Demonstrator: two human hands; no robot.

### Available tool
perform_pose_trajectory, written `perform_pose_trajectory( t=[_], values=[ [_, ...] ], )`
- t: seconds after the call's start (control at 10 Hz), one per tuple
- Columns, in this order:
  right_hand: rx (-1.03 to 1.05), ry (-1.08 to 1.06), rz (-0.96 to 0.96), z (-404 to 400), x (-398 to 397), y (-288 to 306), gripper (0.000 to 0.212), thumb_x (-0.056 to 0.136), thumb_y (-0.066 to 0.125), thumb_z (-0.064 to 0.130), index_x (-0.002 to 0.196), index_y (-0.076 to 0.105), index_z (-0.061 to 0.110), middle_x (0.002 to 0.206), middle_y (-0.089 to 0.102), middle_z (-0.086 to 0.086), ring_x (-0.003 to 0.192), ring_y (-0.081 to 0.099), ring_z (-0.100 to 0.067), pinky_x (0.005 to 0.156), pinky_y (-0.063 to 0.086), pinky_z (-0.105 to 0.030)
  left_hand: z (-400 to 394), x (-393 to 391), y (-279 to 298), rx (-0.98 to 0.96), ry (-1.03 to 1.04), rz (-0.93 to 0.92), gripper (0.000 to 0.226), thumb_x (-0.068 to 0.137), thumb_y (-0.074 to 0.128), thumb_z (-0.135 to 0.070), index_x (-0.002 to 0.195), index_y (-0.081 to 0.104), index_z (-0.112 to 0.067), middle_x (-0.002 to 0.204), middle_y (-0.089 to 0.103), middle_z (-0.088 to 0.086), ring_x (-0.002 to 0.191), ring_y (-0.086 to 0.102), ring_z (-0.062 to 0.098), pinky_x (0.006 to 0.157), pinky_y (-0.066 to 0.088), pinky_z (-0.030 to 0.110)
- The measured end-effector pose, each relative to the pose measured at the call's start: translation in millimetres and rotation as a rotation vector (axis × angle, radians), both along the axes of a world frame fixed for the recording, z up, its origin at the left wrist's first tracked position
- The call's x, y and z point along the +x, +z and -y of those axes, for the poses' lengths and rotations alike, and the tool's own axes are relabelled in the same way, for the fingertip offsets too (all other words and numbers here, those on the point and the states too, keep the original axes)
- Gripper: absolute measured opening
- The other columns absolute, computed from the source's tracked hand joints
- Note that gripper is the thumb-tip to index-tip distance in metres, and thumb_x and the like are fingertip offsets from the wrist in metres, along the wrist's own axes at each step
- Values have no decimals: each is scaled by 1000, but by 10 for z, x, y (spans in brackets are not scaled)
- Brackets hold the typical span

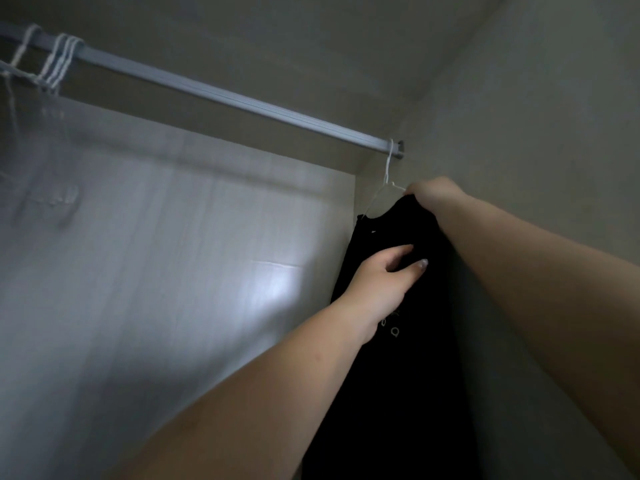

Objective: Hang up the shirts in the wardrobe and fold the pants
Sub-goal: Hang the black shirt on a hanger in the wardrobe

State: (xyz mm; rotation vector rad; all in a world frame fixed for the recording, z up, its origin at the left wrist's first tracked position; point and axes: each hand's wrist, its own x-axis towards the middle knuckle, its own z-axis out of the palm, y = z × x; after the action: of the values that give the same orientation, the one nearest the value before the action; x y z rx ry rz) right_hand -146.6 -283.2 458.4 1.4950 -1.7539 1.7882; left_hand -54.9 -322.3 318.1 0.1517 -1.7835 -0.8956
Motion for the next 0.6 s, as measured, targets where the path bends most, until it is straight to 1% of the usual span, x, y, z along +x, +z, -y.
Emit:
perform_pose_trajectory(
  t=[0.1, 0.2, 0.3, 0.4, 0.5, 0.6],
  values=[
    [2, 2, -17, -23, -48, 27, 19, 95, 46, 19, 109, 57, 10, 106, 41, -4, 102, 48, -20, 56, 34, -23, 10, 19, -27, 22, -22, 3, 45, 93, 61, -30, 136, 50, -27, 129, 54, -15, 105, 51, -6, 93, 42, 23],
    [-44, -55, -101, -140, 29, 5, 24, 94, 47, 20, 110, 61, 10, 101, 52, -8, 117, 54, -32, 65, 37, -27, -64, 86, -34, 57, -65, -5, 39, 94, 58, -28, 132, 53, -27, 115, 59, -18, 97, 53, -9, 79, 46, 22],
    [-271, -397, -547, -220, 93, -112, 27, 88, 49, 22, 105, 66, 9, 105, 64, -15, 103, 59, -35, 80, 45, -33, -112, 214, -58, 103, -65, -49, 27, 95, 57, -25, 122, 59, -25, 110, 62, -13, 105, 57, 3, 85, 49, 26],
    [-269, -482, -1058, -339, 223, -358, 25, 88, 50, 24, 108, 62, 17, 110, 63, -9, 100, 60, -33, 75, 46, -37, -148, 418, -153, 167, -40, -111, 10, 96, 56, -22, 98, 63, -29, 102, 64, -11, 95, 61, 2, 84, 51, 25],
    [-125, -408, -1161, -329, 368, -665, 26, 89, 51, 26, 112, 59, 20, 109, 62, -4, 100, 60, -29, 75, 46, -35, -161, 679, -348, 232, -1, -158, 12, 96, 56, -22, 92, 64, -30, 99, 66, -10, 90, 63, 1, 76, 53, 20],
    [-119, -85, -876, -227, 609, -1130, 22, 87, 55, 22, 109, 61, 22, 88, 62, 6, 87, 59, -16, 75, 45, -28, -138, 979, -638, 300, 35, -199, 9, 94, 58, -21, 93, 66, -26, 100, 68, -7, 89, 65, 4, 75, 55, 21]
  ],
)
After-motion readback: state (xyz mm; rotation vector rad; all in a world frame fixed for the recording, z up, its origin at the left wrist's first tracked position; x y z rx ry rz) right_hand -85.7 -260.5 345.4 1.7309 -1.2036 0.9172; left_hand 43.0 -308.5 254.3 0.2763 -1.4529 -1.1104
